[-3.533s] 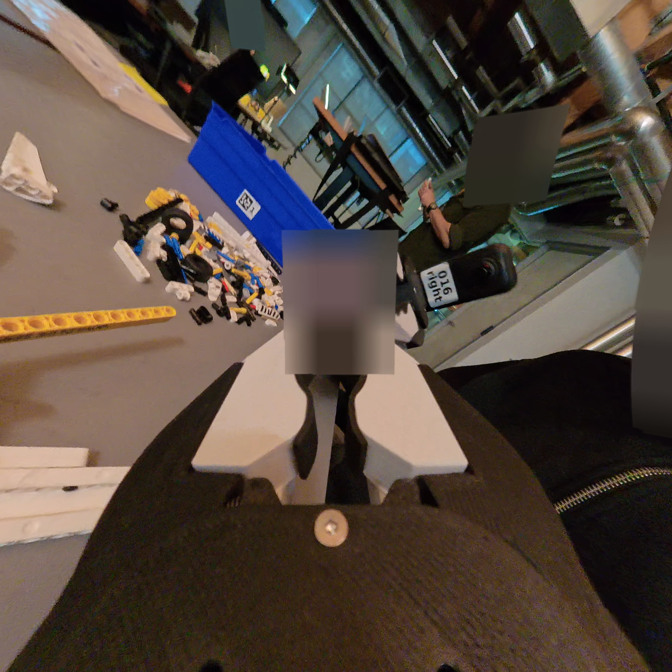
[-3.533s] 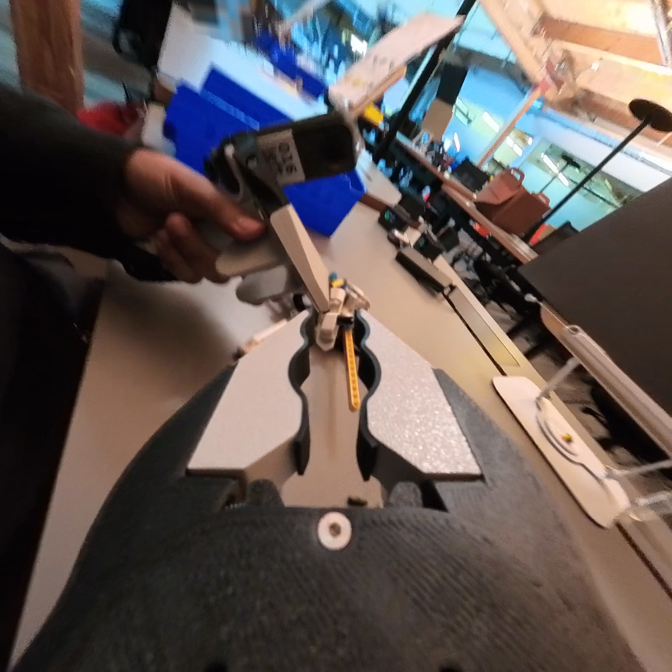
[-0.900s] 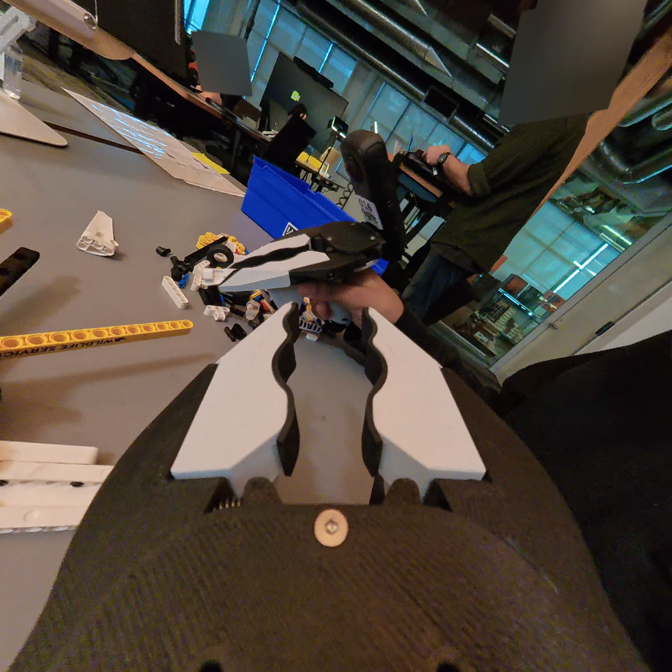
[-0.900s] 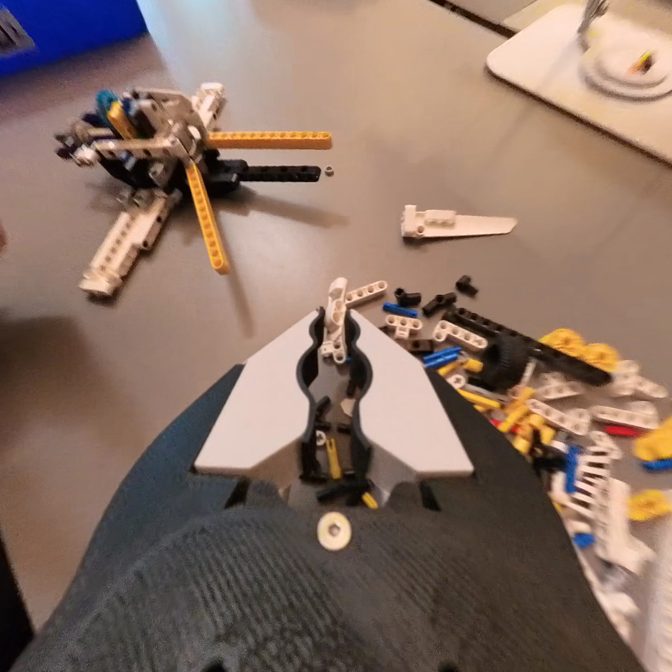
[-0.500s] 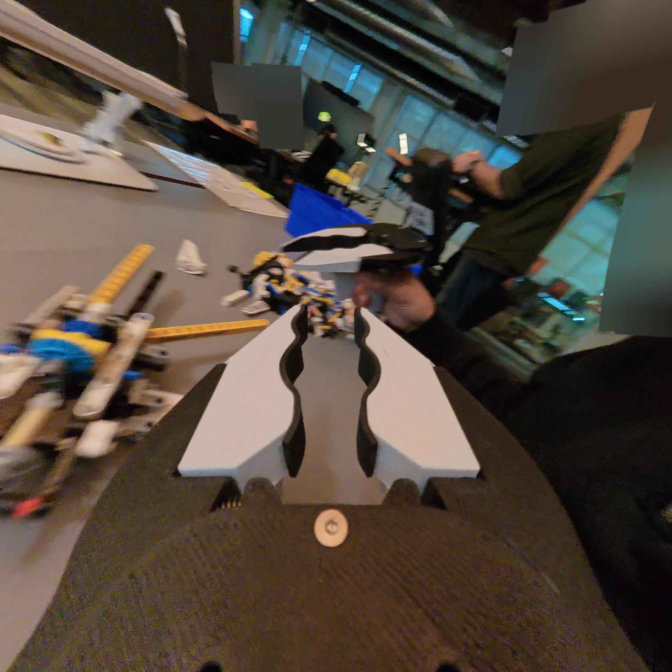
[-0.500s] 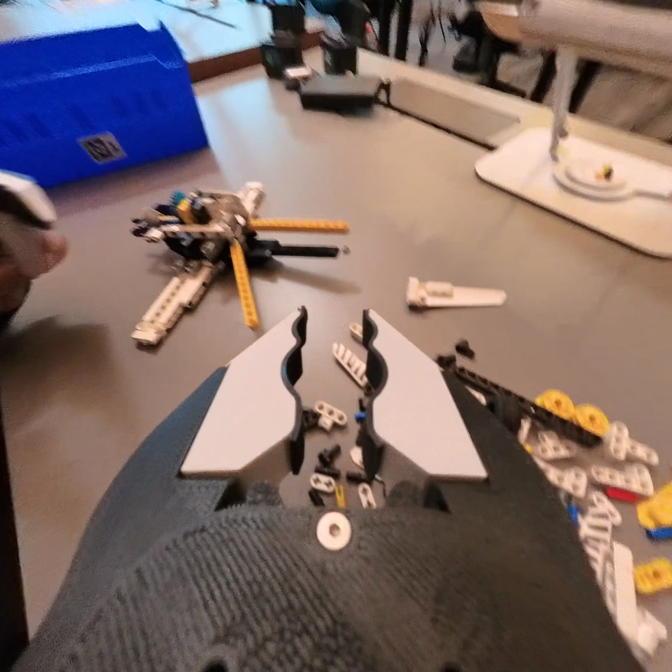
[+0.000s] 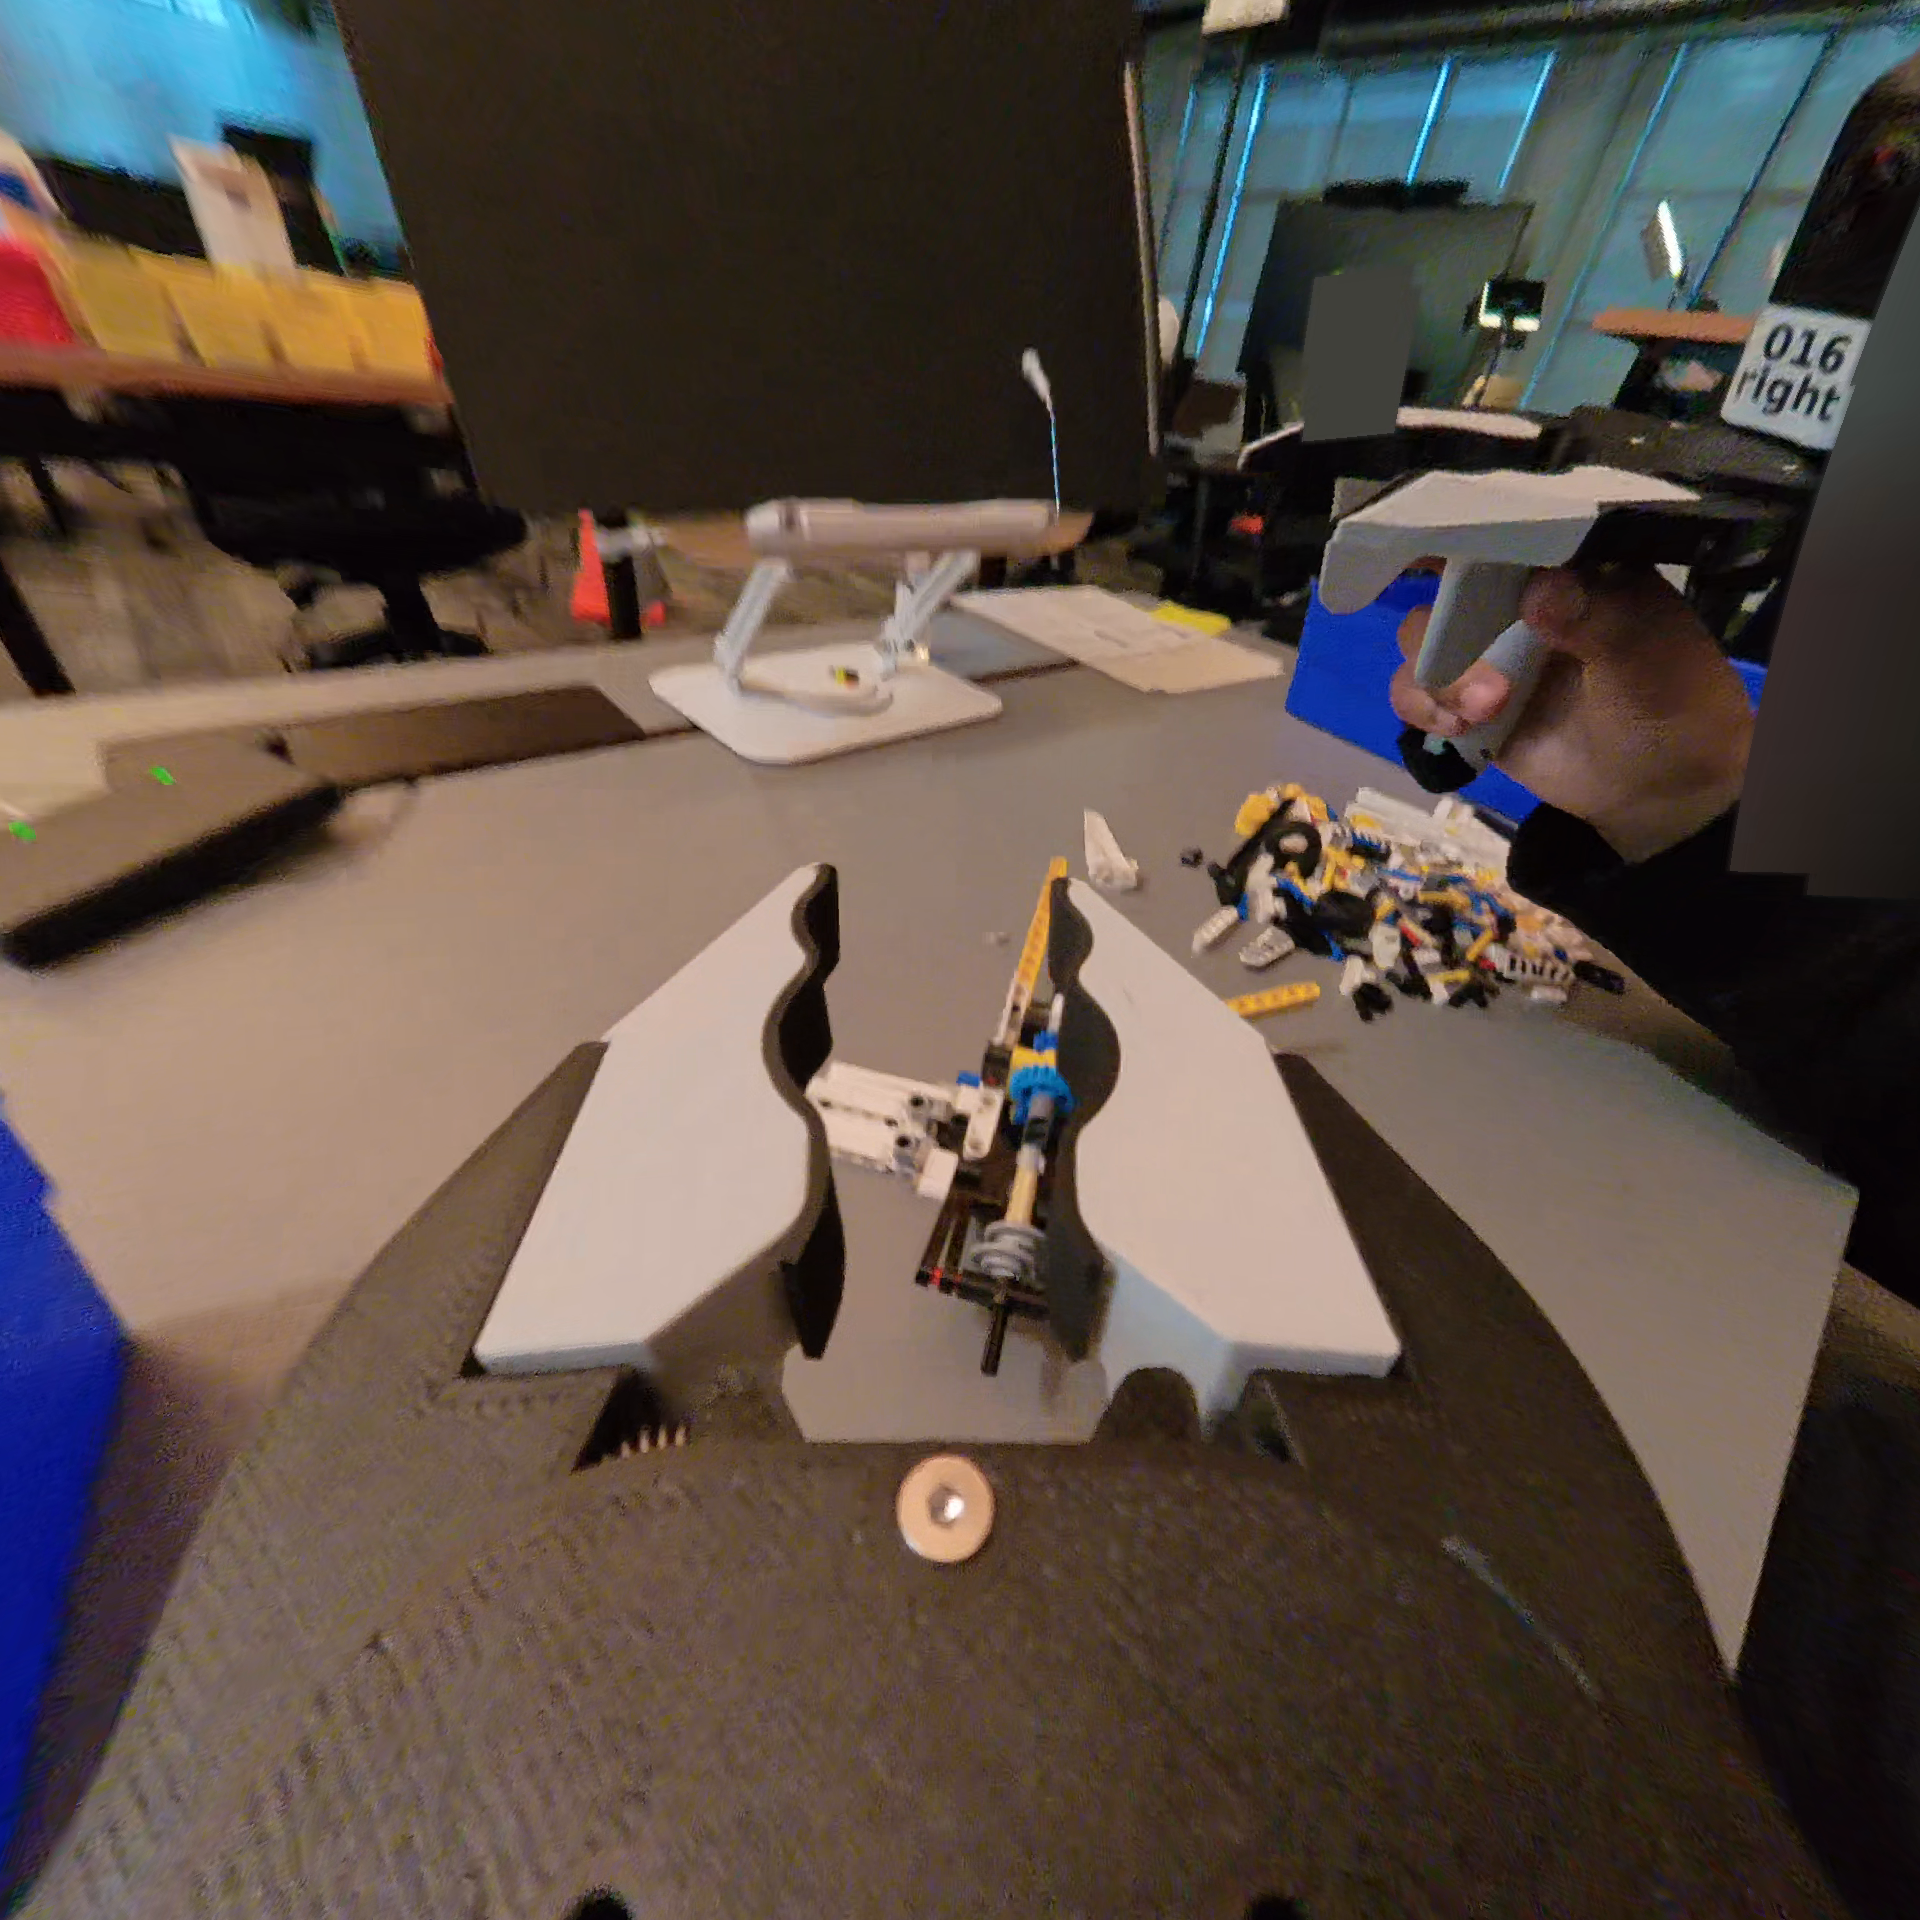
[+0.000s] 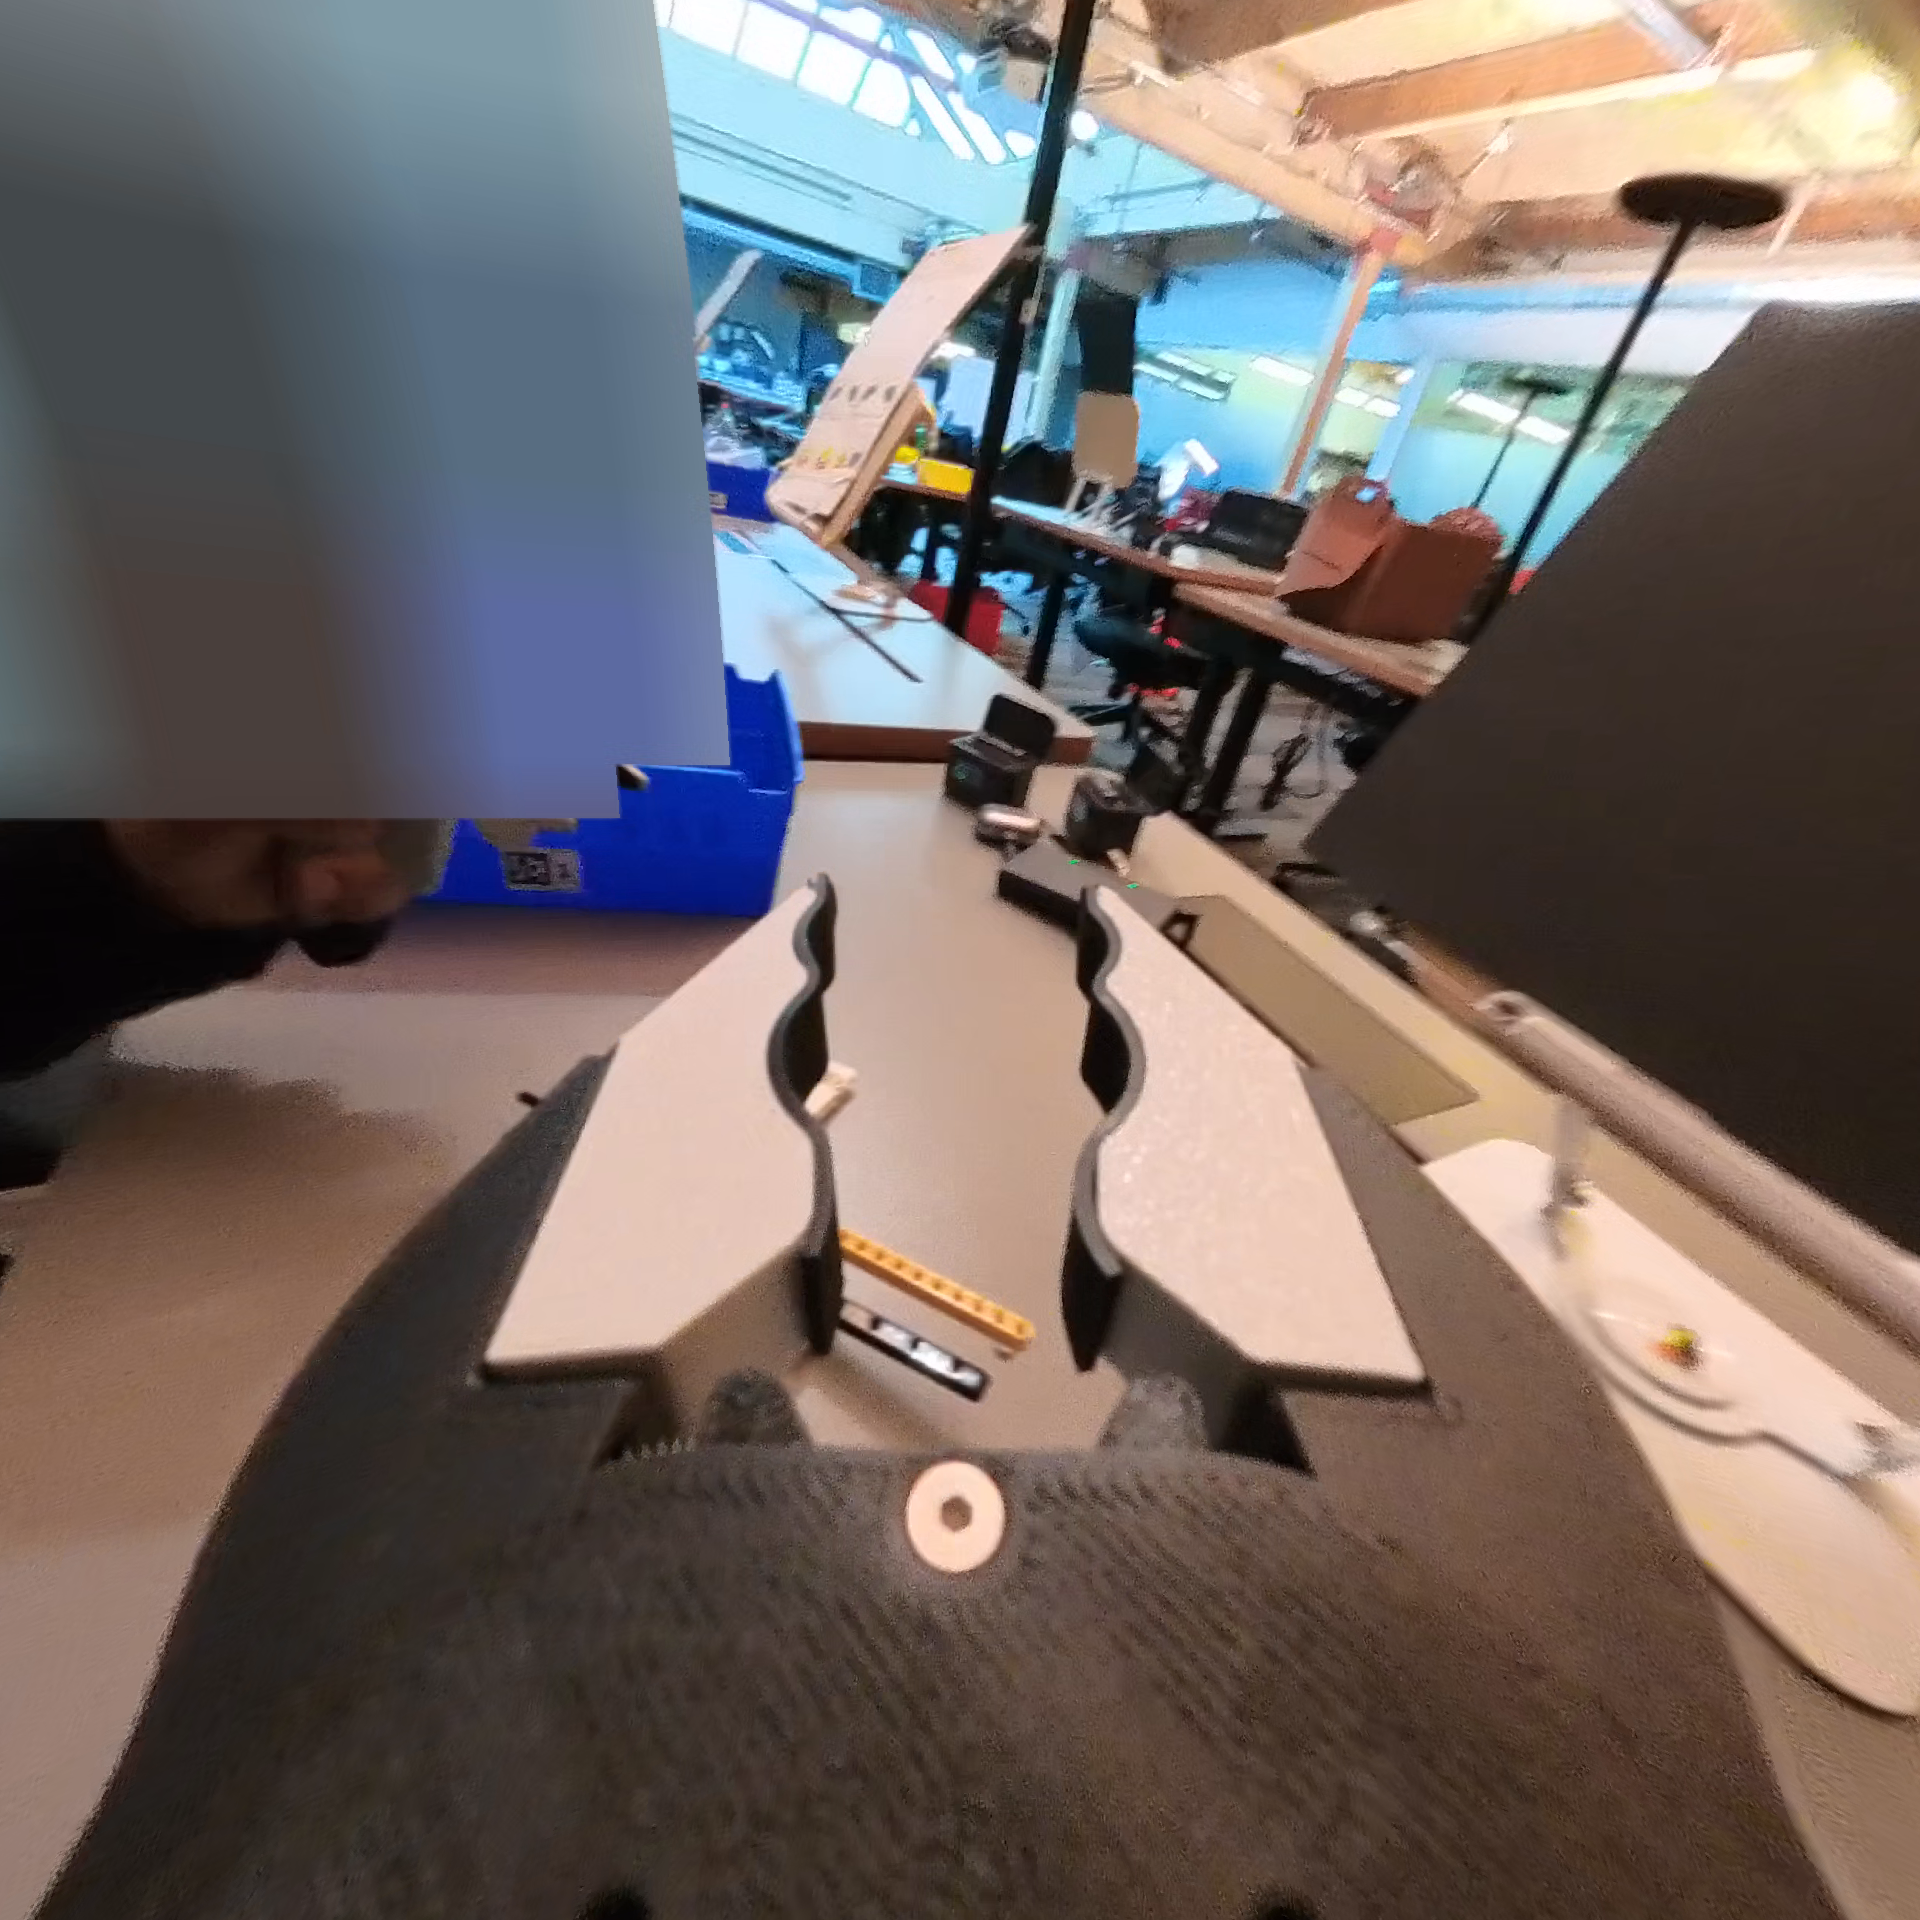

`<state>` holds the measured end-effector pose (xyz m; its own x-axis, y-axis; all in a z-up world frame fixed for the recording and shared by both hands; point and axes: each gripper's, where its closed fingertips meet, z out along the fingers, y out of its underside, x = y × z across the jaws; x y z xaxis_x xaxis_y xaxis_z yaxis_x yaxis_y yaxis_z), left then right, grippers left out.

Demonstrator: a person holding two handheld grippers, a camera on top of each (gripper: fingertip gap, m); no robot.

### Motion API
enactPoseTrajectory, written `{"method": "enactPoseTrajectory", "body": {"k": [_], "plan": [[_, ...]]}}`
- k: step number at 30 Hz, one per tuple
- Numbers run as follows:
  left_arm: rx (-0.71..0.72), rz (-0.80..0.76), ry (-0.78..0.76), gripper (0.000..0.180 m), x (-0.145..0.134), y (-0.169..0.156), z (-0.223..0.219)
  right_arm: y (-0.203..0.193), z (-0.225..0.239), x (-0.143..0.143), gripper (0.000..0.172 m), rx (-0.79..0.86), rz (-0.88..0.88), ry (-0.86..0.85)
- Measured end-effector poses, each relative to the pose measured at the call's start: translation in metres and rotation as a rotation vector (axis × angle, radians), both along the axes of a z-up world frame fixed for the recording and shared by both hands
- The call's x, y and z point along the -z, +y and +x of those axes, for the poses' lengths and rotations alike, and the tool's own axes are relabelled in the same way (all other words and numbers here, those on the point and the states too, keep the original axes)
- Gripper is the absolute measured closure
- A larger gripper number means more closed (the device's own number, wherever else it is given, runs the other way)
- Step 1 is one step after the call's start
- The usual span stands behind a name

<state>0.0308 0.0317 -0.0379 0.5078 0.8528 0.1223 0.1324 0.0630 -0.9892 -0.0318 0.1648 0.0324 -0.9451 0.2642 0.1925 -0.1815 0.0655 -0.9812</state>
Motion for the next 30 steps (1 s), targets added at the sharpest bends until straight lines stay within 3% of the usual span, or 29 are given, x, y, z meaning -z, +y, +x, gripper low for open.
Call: {"method": "enactPoseTrajectory", "body": {"k": [3, 7, 13, 20, 30], "plan": [[0.036, 0.058, -0.042, 0.140, 0.027, 0.016, -0.003, -0.025, 0.008, 0.049, 0.126, -0.011, 0.117, -0.046], [0.098, 0.210, -0.021, 0.142, 0.027, 0.015, 0.003, -0.035, 0.009, 0.094, 0.129, 0.078, 0.299, 0.111], [0.175, 0.383, -0.039, 0.141, 0.028, 0.007, 0.005, -0.044, 0.011, 0.105, 0.132, 0.062, 0.273, 0.081], [0.175, 0.293, -0.042, 0.141, 0.035, 0.016, 0.007, -0.048, 0.012, 0.109, 0.133, 0.007, 0.193, -0.063], [0.190, 0.316, -0.046, 0.141, 0.034, 0.016, 0.008, -0.046, 0.011, 0.112, 0.137, 0.023, 0.212, -0.037]]}}
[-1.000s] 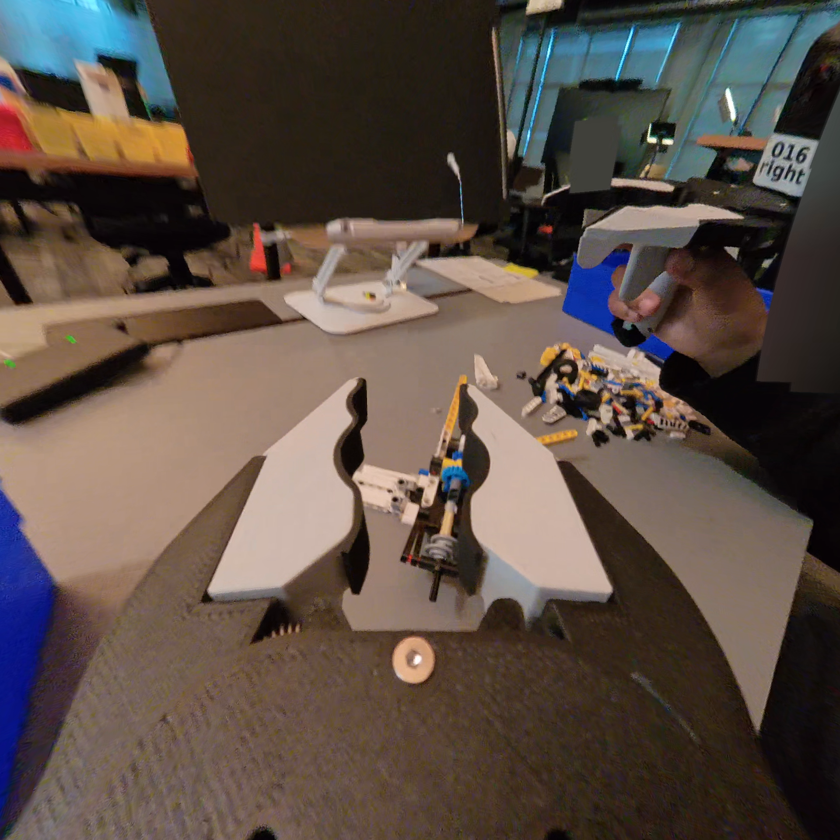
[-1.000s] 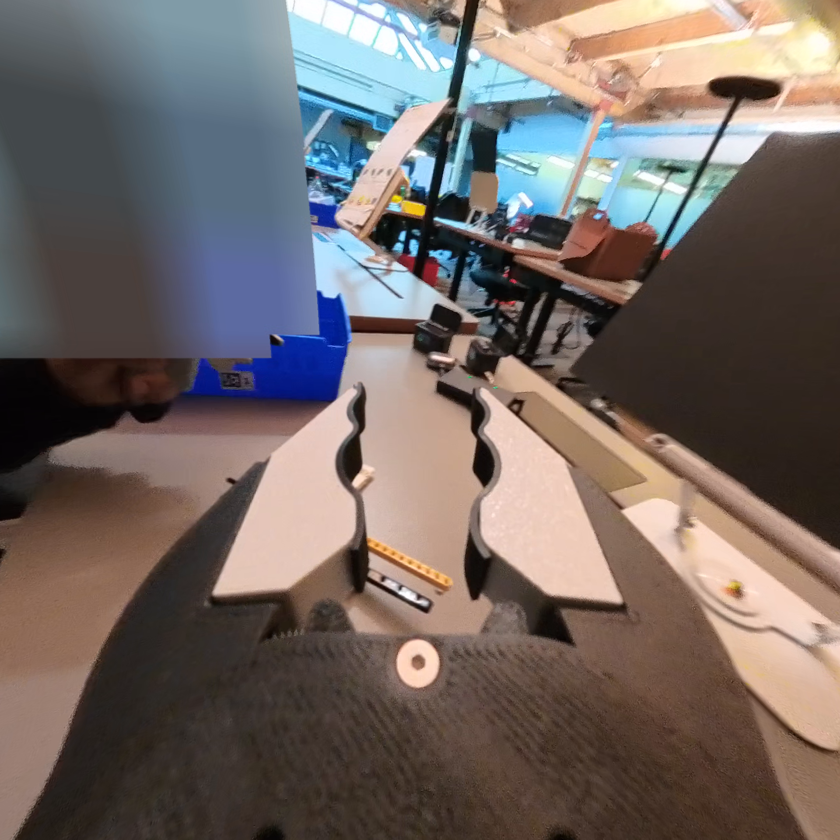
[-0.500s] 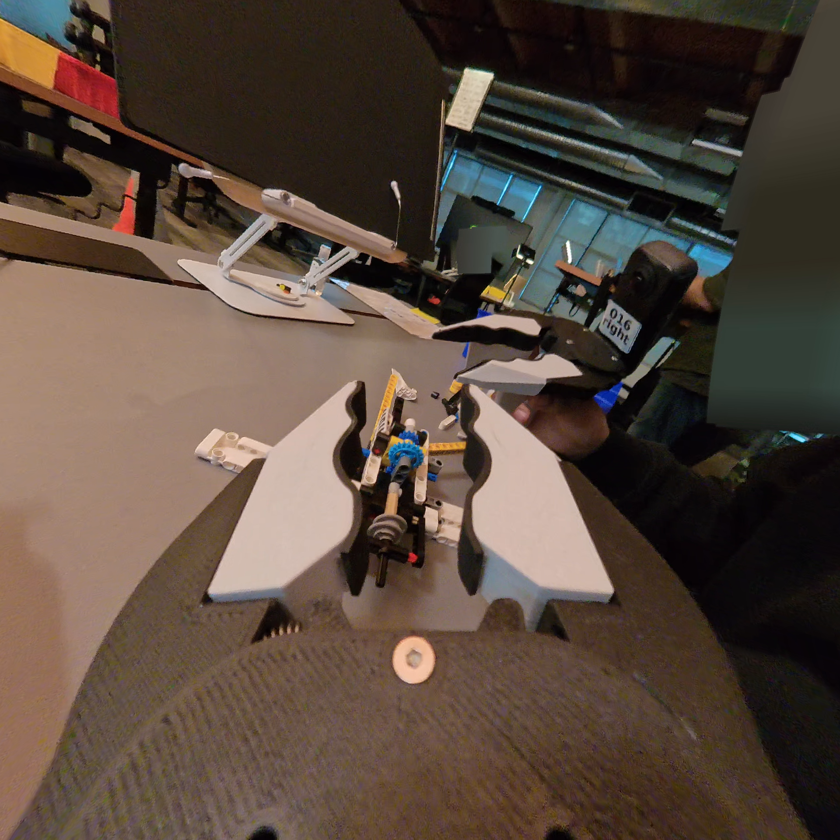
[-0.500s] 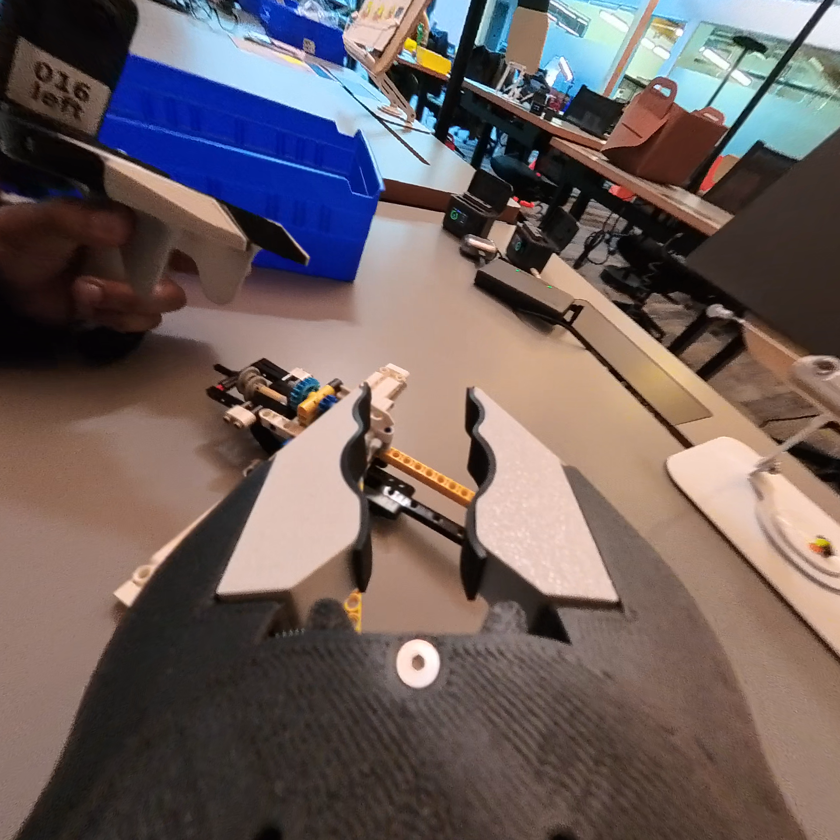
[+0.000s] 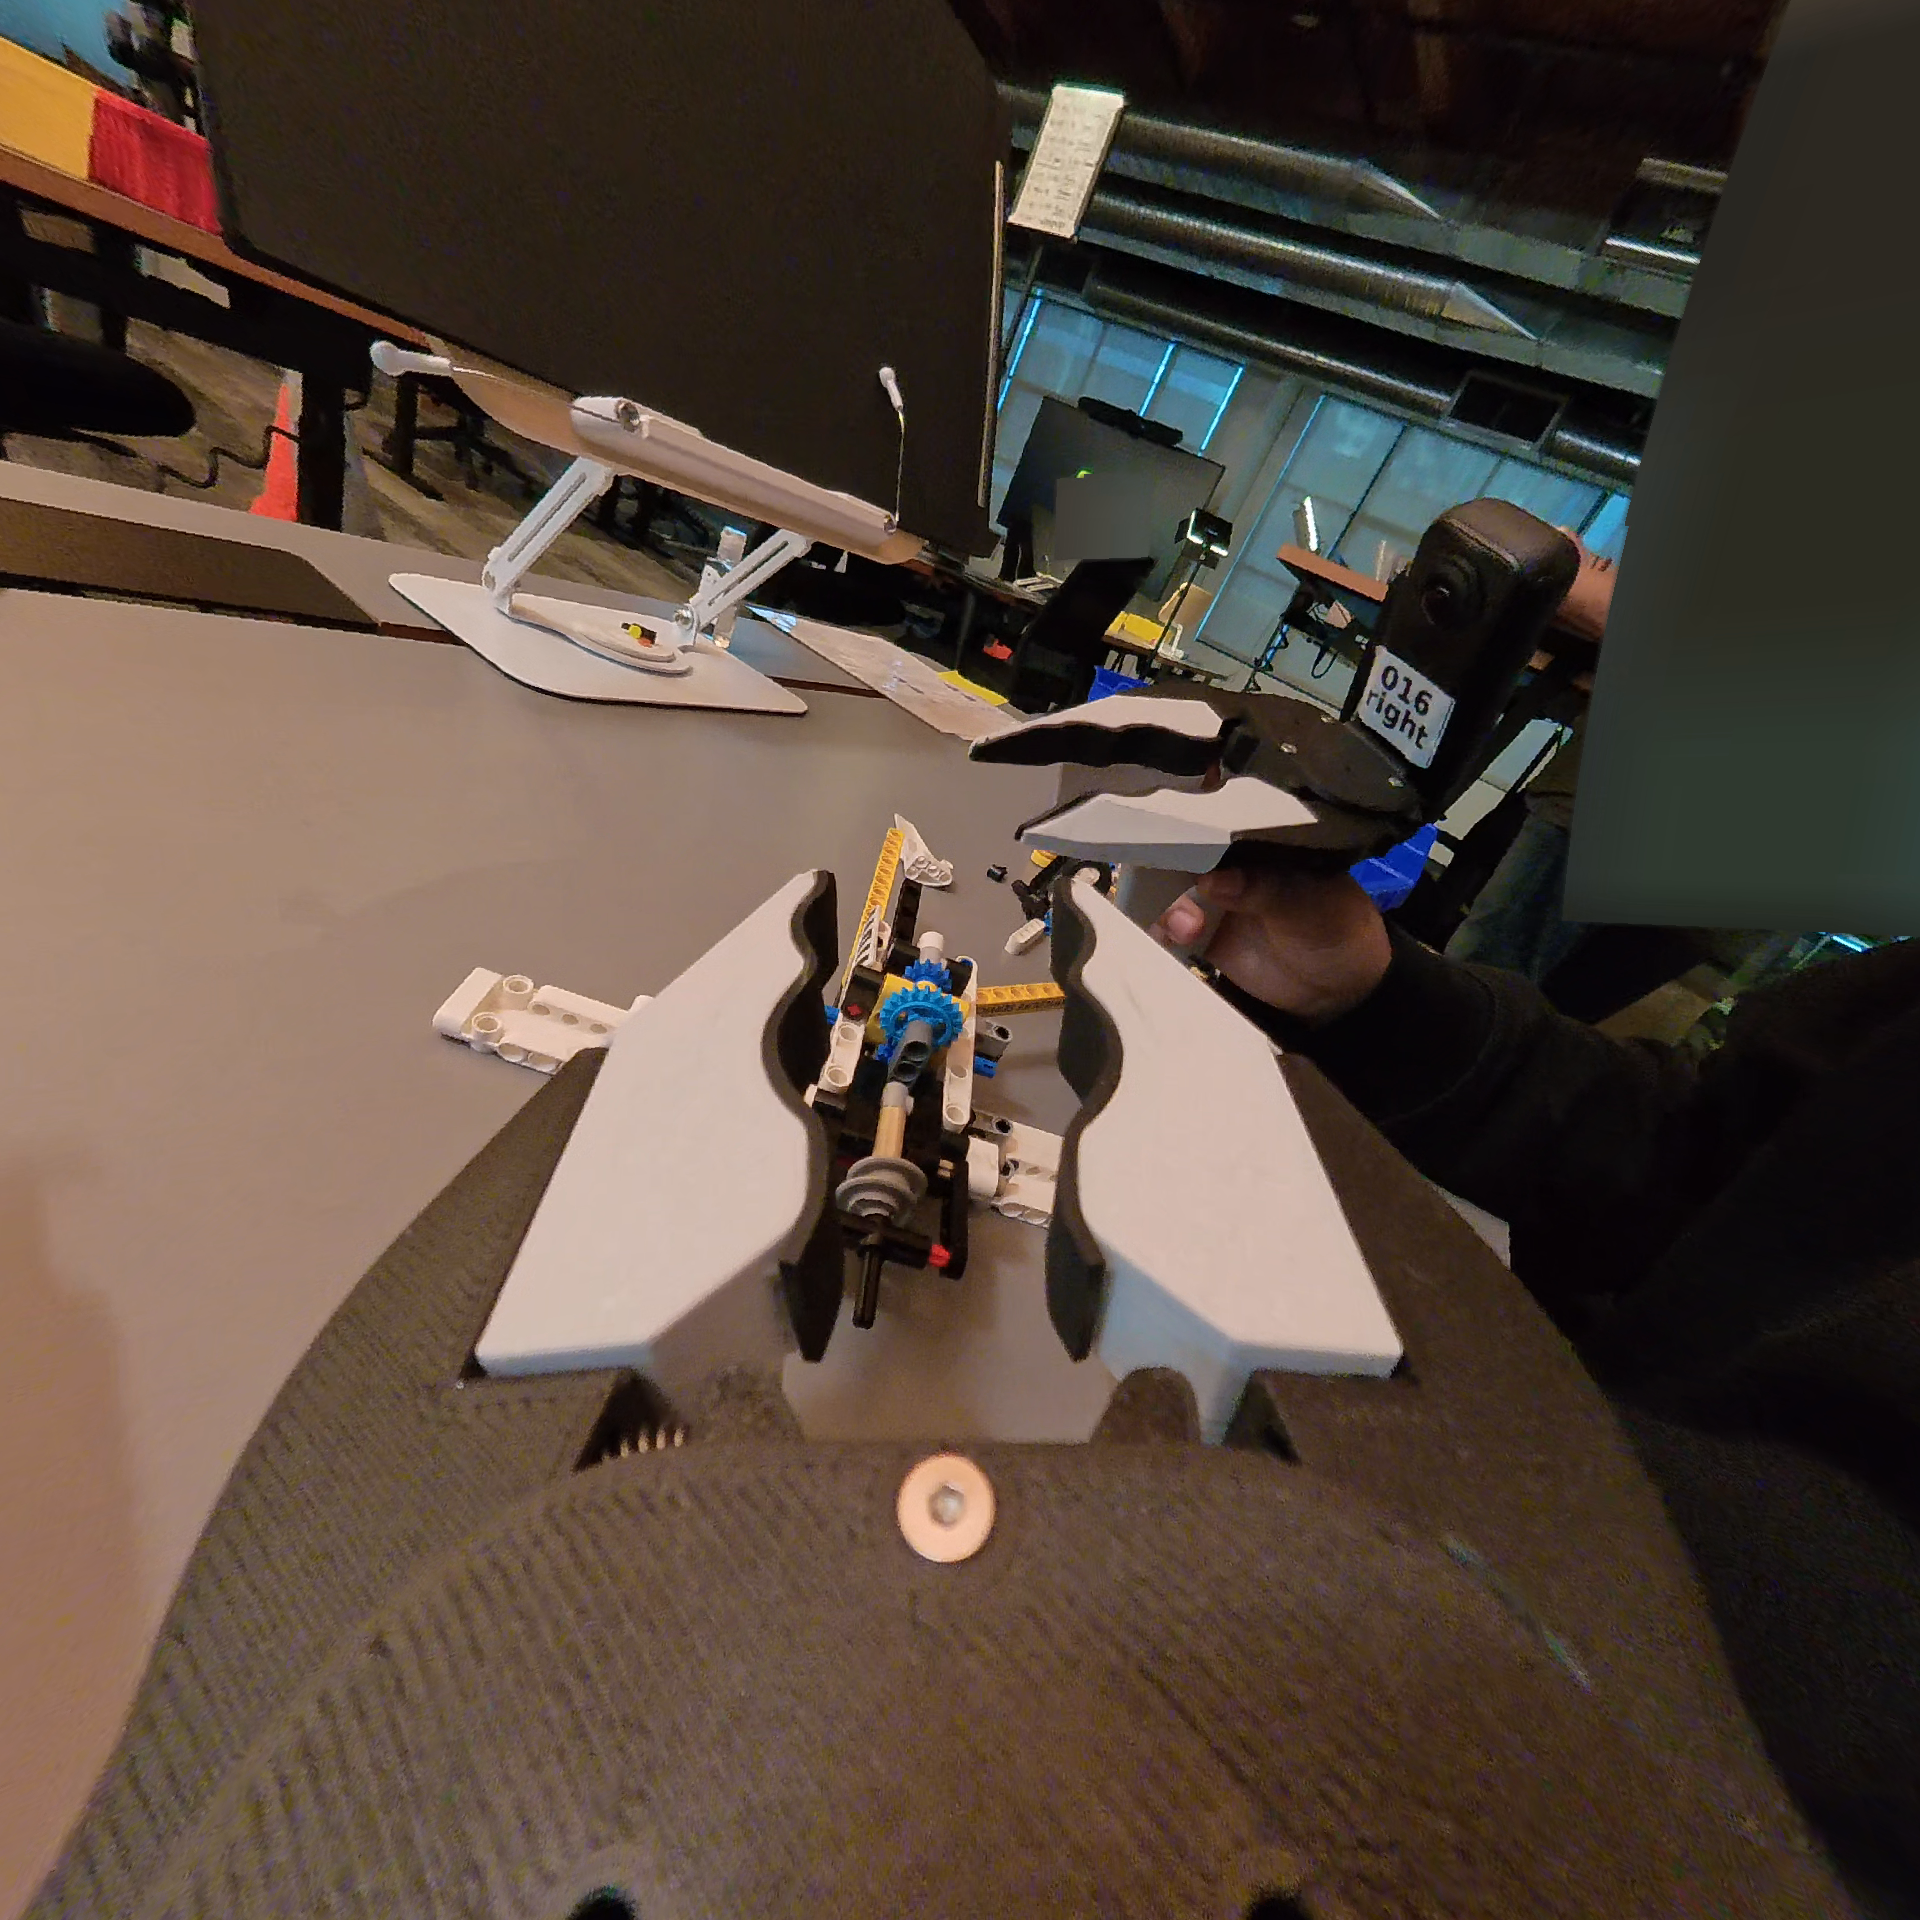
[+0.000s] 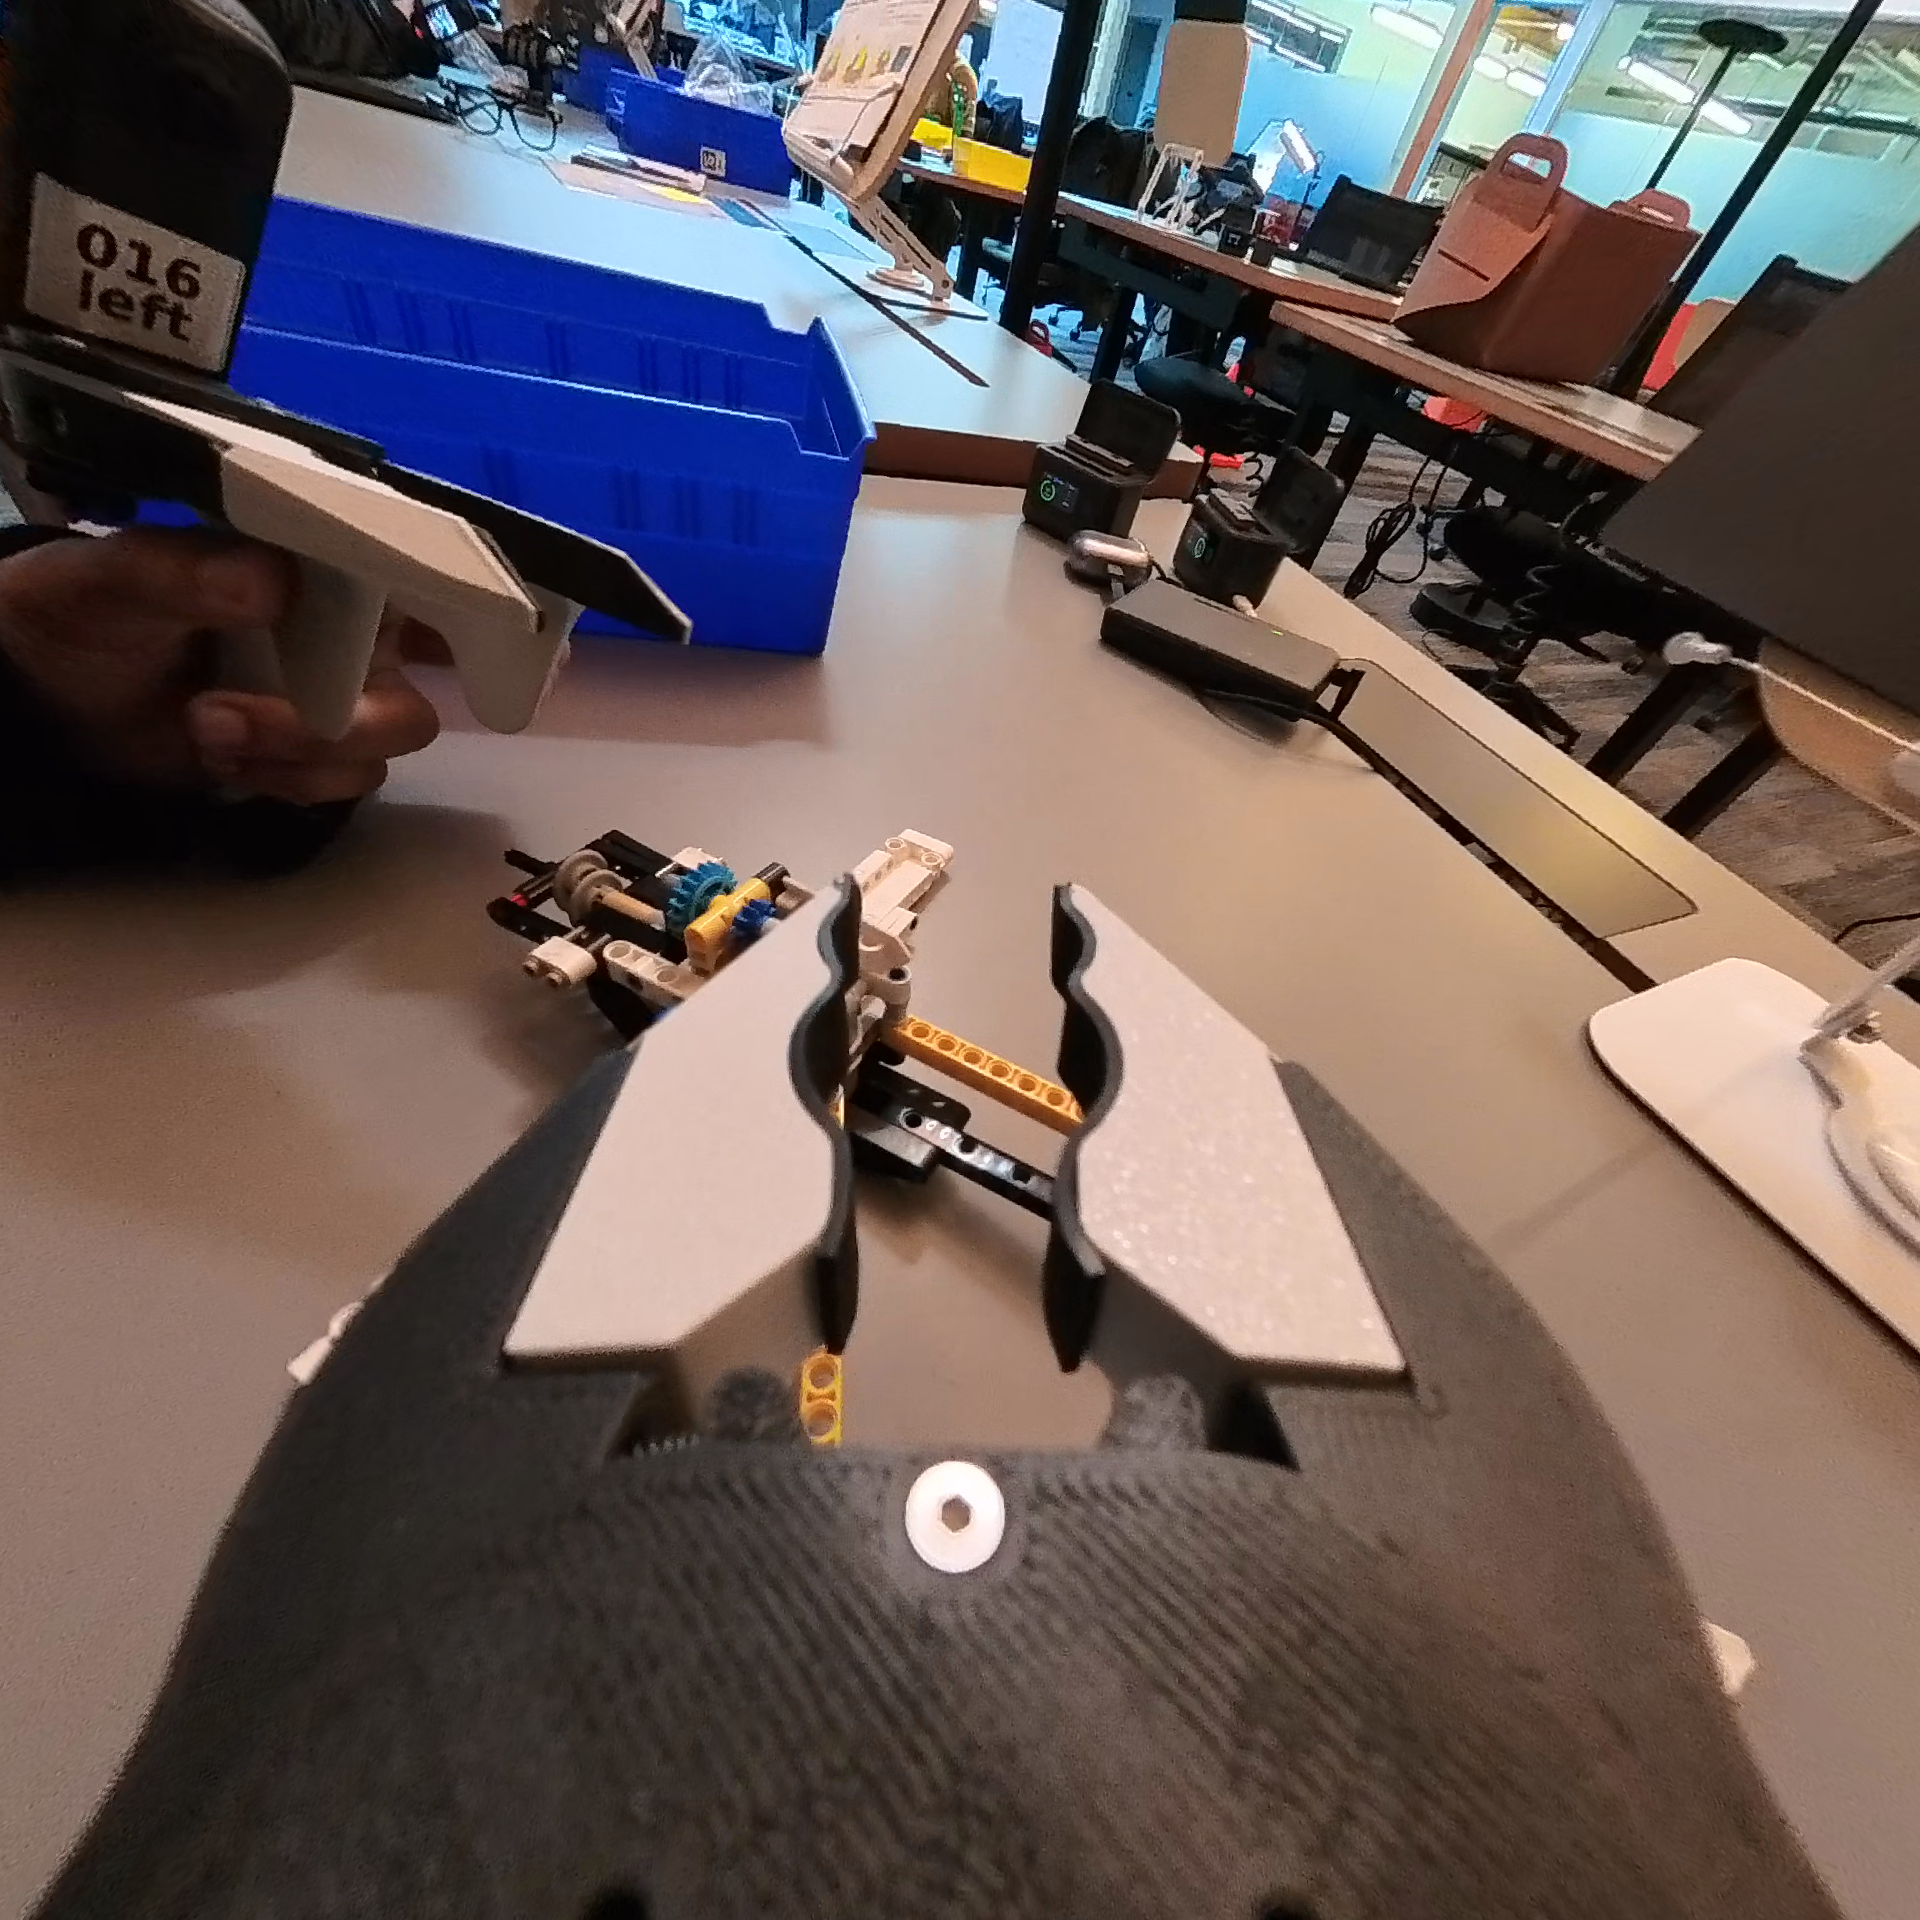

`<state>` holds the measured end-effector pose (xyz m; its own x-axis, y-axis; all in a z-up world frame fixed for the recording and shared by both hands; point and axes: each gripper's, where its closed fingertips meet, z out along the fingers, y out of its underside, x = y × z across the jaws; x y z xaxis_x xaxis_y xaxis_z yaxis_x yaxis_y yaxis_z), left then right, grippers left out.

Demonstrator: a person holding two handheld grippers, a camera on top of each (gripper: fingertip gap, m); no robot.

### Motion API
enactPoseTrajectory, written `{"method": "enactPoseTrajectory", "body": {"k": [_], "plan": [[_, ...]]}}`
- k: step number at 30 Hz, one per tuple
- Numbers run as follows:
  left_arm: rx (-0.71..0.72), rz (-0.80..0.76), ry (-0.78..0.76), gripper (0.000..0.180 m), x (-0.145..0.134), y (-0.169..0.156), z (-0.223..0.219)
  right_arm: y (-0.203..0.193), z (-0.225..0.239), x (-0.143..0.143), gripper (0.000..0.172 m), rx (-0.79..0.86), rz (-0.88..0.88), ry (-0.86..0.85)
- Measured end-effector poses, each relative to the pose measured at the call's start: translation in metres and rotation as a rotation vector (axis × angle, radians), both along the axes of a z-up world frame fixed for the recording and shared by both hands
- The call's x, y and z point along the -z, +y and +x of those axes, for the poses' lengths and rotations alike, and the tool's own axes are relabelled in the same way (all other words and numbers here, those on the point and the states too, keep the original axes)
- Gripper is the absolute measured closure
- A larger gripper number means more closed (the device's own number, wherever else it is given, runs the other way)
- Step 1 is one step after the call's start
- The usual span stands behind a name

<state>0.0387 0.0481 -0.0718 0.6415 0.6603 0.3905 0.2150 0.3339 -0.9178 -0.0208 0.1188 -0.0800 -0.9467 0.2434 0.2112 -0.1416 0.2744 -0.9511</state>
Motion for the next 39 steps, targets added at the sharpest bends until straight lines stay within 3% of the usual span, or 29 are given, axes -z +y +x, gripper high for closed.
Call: {"method": "enactPoseTrajectory", "body": {"k": [15, 39], "plan": [[-0.001, 0.004, 0.000, 0.142, 0.000, 0.000, 0.000, 0.001, -0.001, 0.001, 0.137, 0.005, 0.006, 0.018], [0.008, 0.012, -0.003, 0.142, 0.000, 0.000, 0.000, 0.010, -0.011, -0.009, 0.140, -0.002, -0.123, -0.179]]}}
